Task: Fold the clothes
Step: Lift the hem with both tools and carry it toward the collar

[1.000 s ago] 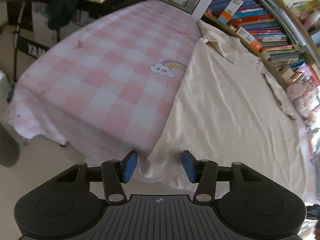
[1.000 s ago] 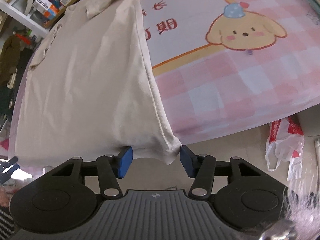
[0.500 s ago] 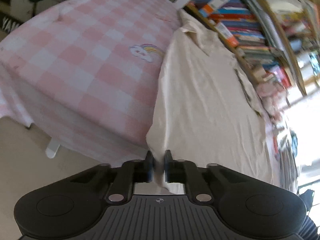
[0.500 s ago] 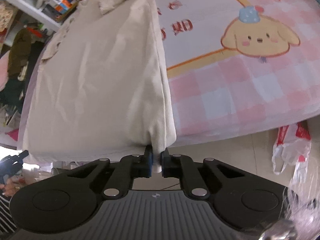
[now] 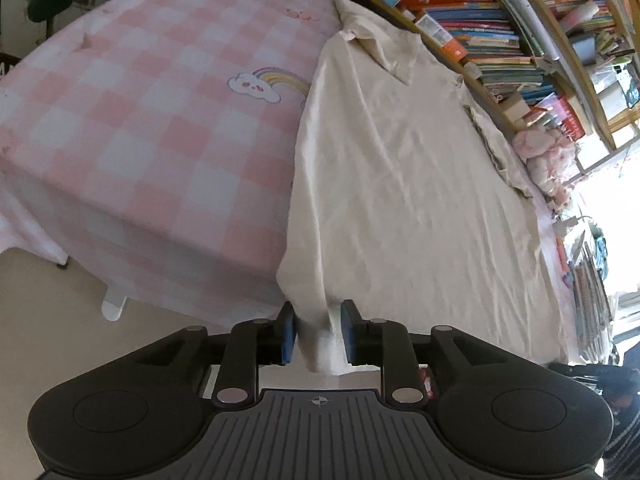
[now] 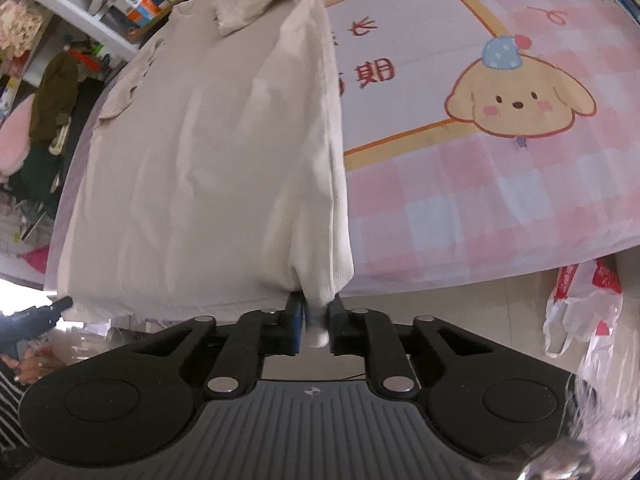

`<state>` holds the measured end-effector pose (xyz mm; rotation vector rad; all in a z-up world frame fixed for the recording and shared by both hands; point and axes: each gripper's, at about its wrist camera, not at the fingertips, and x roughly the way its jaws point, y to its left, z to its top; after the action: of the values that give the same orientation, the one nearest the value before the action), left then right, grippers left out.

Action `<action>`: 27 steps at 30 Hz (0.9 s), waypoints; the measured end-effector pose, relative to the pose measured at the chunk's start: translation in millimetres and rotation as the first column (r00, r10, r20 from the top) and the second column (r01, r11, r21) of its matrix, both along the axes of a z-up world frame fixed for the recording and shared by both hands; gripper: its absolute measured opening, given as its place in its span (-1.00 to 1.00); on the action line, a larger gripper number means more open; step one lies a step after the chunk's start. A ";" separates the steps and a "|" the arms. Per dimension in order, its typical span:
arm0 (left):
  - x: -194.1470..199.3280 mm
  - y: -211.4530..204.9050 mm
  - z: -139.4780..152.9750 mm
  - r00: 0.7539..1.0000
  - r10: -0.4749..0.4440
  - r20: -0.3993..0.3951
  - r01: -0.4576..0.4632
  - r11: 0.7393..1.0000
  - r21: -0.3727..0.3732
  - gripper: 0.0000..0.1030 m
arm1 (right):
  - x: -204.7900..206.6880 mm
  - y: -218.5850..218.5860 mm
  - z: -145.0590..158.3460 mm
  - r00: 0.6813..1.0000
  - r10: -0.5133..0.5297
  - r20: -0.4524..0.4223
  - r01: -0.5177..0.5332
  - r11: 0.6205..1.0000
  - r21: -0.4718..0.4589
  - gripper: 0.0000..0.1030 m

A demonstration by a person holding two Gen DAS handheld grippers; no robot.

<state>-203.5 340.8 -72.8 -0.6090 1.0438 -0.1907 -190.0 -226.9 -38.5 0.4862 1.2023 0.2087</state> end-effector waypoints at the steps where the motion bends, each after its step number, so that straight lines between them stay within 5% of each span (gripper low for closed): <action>1: 0.7 -0.5 -1.3 1.000 0.002 -0.005 -0.002 1.000 0.000 -0.56 | 1.4 0.2 -1.8 1.000 -0.001 -0.005 0.001 1.000 0.004 -0.73; 3: 1.9 -1.4 -3.5 1.000 0.007 -0.014 -0.007 1.000 0.001 -0.61 | 3.6 -0.3 -5.1 1.000 0.000 -0.014 0.000 1.000 0.009 -0.73; 4: 0.9 -2.0 -3.2 1.000 0.006 -0.012 -0.006 1.000 0.005 -0.85 | 4.4 -0.3 -5.9 1.000 0.003 -0.017 -0.003 1.000 0.009 -0.78; 5: 0.0 -2.7 -2.8 1.000 0.006 -0.011 -0.006 1.000 0.009 -0.88 | 5.1 -0.1 -6.5 1.000 0.008 -0.018 -0.008 1.000 0.008 -0.84; 18: -29.7 -22.8 6.5 0.999 -0.017 -0.046 0.018 1.000 0.019 -0.90 | -16.9 -25.8 15.1 0.996 0.090 -0.011 -0.090 0.996 -0.020 -0.87; 27: -78.4 -38.1 -4.9 0.992 -0.007 -0.123 0.005 1.000 -0.018 -0.90 | -68.8 -52.1 8.7 0.989 0.108 -0.097 -0.107 0.994 0.022 -0.87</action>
<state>-281.9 302.7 -77.8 -0.6397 1.1637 -0.1694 -258.8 -279.0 -29.8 0.4511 1.3253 0.2903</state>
